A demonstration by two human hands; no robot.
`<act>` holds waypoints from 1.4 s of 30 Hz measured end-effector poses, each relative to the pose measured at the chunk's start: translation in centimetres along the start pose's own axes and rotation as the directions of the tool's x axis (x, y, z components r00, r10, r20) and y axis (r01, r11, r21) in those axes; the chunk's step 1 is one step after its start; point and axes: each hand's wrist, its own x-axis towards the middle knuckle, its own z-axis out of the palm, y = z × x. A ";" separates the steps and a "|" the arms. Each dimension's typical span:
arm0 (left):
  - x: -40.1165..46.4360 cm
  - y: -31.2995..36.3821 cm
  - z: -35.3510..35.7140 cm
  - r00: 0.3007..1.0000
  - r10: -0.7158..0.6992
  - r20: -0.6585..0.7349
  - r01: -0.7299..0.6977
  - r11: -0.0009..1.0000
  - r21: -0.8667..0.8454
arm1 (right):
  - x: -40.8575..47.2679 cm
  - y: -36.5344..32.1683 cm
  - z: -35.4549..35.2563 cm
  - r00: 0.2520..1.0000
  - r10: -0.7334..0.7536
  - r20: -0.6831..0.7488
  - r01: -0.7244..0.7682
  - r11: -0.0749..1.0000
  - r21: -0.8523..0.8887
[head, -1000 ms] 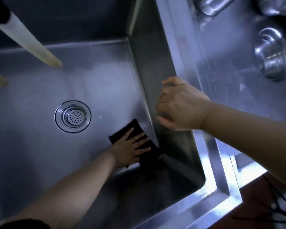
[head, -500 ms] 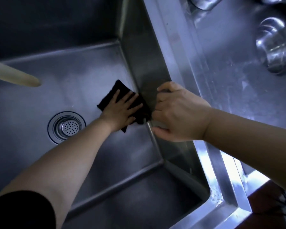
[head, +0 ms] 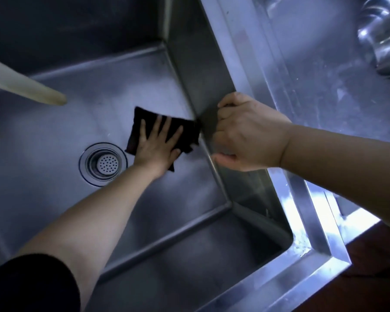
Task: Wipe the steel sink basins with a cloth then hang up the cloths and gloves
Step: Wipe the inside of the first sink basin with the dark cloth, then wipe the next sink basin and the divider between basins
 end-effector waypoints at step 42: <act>-23.5 -2.7 -6.5 0.856 -0.377 0.353 0.510 0.720 -0.470 | -0.4 -0.6 -2.5 0.992 0.003 0.127 0.005 0.998 -0.069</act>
